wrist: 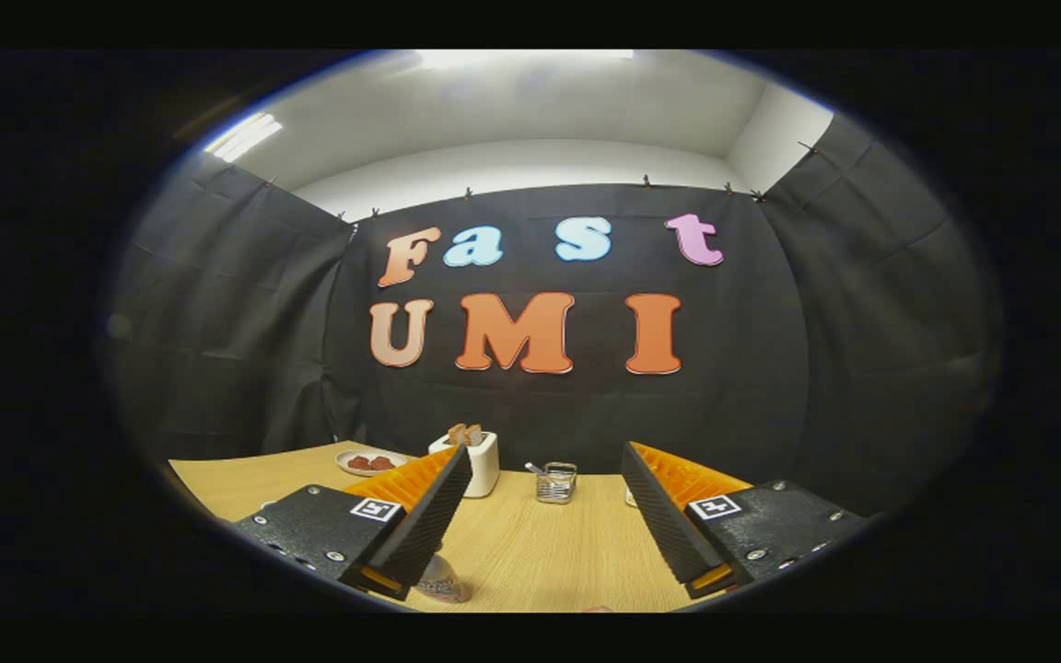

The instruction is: Take the bottle from table, then pour the juice into the cup, finally place the bottle on the coaster

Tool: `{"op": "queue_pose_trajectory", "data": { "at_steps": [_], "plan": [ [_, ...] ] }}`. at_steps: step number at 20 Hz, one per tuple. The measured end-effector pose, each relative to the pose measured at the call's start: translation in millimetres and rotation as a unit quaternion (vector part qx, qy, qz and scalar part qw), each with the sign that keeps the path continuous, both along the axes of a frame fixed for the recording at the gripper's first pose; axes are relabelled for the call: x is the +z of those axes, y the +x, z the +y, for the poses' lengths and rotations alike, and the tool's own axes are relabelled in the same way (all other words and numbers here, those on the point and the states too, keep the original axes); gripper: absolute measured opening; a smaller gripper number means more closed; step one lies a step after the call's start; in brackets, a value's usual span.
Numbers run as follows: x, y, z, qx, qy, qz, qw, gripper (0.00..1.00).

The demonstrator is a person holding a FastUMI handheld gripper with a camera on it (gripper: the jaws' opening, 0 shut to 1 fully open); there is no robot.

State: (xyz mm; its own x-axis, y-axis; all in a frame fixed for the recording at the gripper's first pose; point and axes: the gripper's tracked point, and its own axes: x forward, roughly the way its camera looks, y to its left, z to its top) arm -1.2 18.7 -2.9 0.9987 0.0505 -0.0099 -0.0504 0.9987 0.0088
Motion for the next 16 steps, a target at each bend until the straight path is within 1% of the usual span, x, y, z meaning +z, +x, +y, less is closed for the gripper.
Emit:
{"op": "queue_pose_trajectory", "data": {
  "at_steps": [10, 16],
  "plan": [
    [-18.6, -6.9, 19.2, 0.019, -0.008, 0.014, 1.000, 0.97],
    [-42.3, -21.8, 37.1, 0.044, -0.017, 0.025, 0.999, 0.97]
  ]
}}
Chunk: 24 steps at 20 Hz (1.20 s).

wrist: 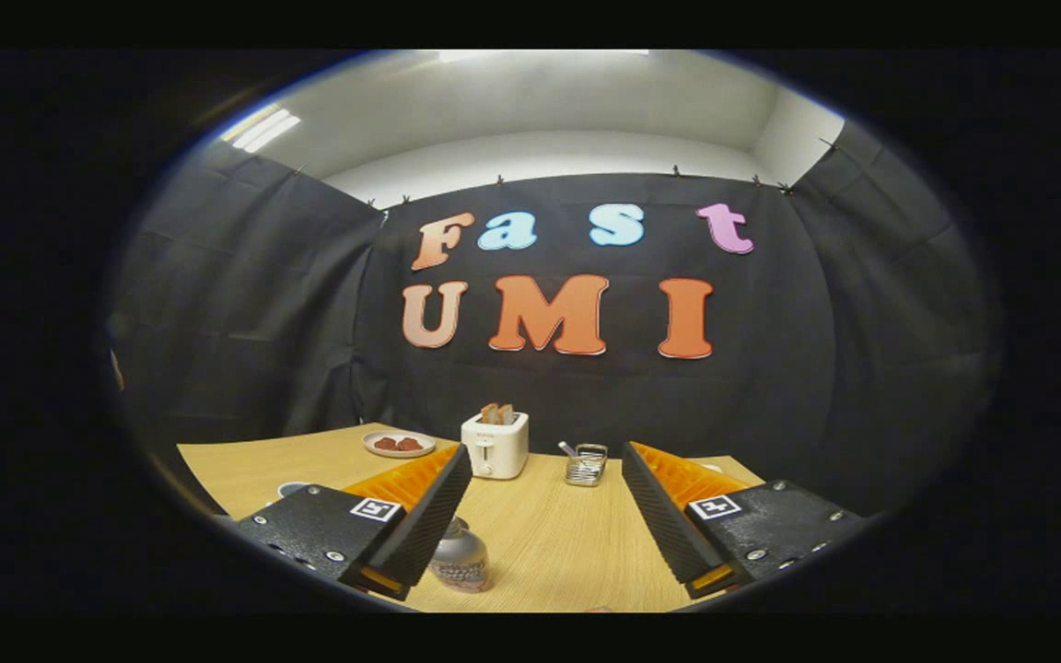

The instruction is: Take the bottle from table, then pour the juice into the cup, finally place the bottle on the coaster

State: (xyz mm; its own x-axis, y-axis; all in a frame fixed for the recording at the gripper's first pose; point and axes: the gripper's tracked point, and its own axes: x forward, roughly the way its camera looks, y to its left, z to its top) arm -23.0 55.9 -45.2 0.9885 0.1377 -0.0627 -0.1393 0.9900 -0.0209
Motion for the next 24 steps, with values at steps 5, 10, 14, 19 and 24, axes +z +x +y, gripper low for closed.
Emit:
{"op": "queue_pose_trajectory", "data": {
  "at_steps": [5, 10, 14, 19, 24],
  "plan": [
    [-19.7, -13.2, 8.7, 0.013, -0.022, 0.009, 1.000, 0.98],
    [-37.7, -29.8, 22.9, 0.043, -0.025, 0.019, 0.999, 0.97],
    [-61.9, -39.9, 34.0, 0.060, -0.019, 0.043, 0.997, 0.98],
    [-95.5, -47.6, 52.3, 0.086, -0.010, 0.083, 0.993, 0.98],
    [-117.2, -45.6, 65.9, 0.101, -0.004, 0.109, 0.989, 0.98]
  ]
}}
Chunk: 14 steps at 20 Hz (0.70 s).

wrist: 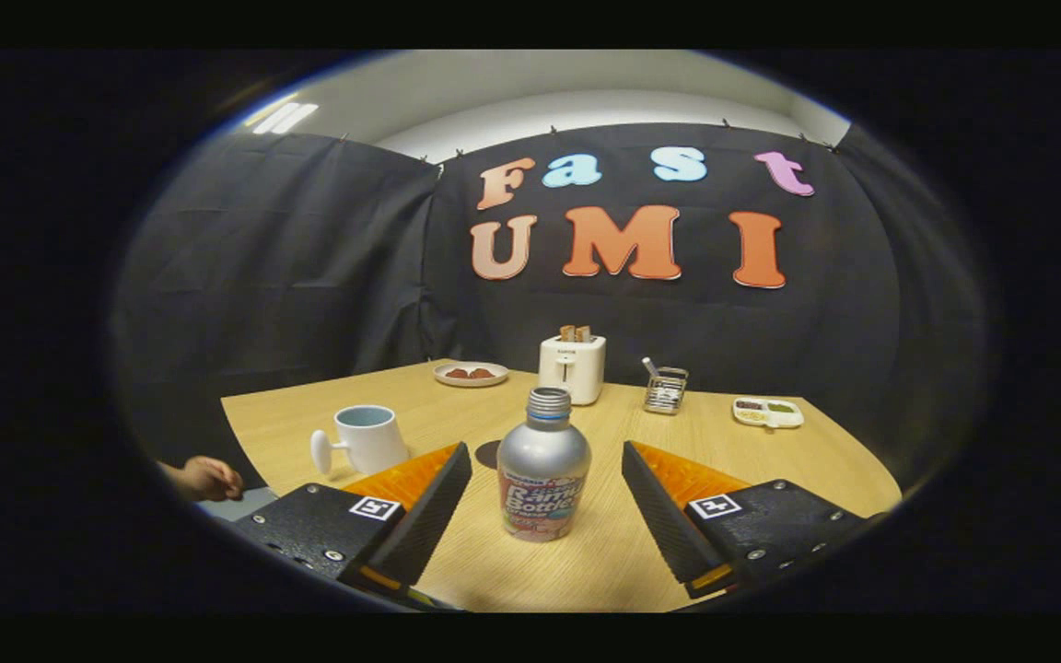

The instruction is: Take the bottle from table, then pour the juice into the cup, finally place the bottle on the coaster

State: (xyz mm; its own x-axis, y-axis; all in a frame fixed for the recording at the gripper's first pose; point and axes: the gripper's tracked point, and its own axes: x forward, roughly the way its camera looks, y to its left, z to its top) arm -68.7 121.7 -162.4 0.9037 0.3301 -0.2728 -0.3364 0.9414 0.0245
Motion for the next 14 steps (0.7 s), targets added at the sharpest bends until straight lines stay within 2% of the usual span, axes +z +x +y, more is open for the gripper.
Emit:
{"op": "queue_pose_trajectory", "data": {
  "at_steps": [6, 14],
  "plan": [
    [-30.6, 11.1, 12.2, 0.003, 0.006, 0.030, 1.000, 0.98],
    [-63.5, 18.3, 17.9, -0.013, 0.026, 0.062, 0.998, 0.97]
  ]
}}
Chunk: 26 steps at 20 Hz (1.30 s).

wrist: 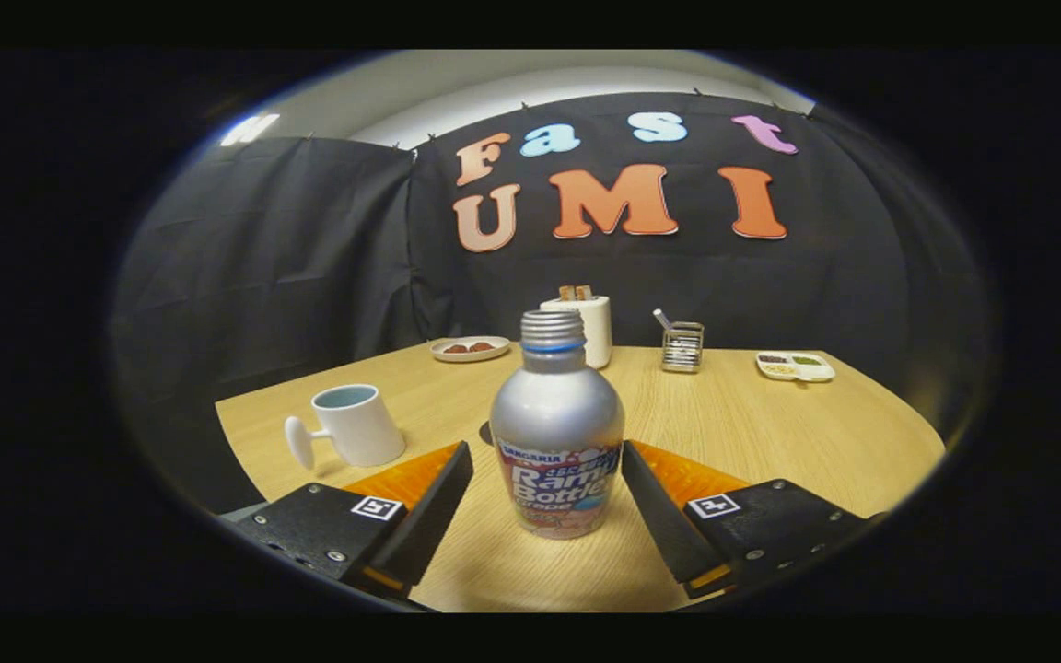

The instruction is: Take the bottle from table, then pour the juice into the cup, finally place the bottle on the coaster

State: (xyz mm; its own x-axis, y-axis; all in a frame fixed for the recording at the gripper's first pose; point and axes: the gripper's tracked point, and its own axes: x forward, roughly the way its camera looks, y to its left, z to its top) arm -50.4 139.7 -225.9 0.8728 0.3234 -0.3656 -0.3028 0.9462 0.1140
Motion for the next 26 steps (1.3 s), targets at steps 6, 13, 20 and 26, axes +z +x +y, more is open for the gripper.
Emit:
{"op": "queue_pose_trajectory", "data": {
  "at_steps": [6, 13, 20, 26],
  "plan": [
    [-9.5, 6.3, -3.5, -0.014, -0.014, 0.011, 1.000, 0.84],
    [-8.3, 13.1, 2.4, -0.014, -0.016, 0.026, 0.999, 0.77],
    [27.4, 29.1, 13.5, -0.004, -0.027, -0.013, 1.000, 0.78],
    [43.7, 39.7, 15.4, -0.014, -0.093, -0.042, 0.995, 0.77]
  ]
}}
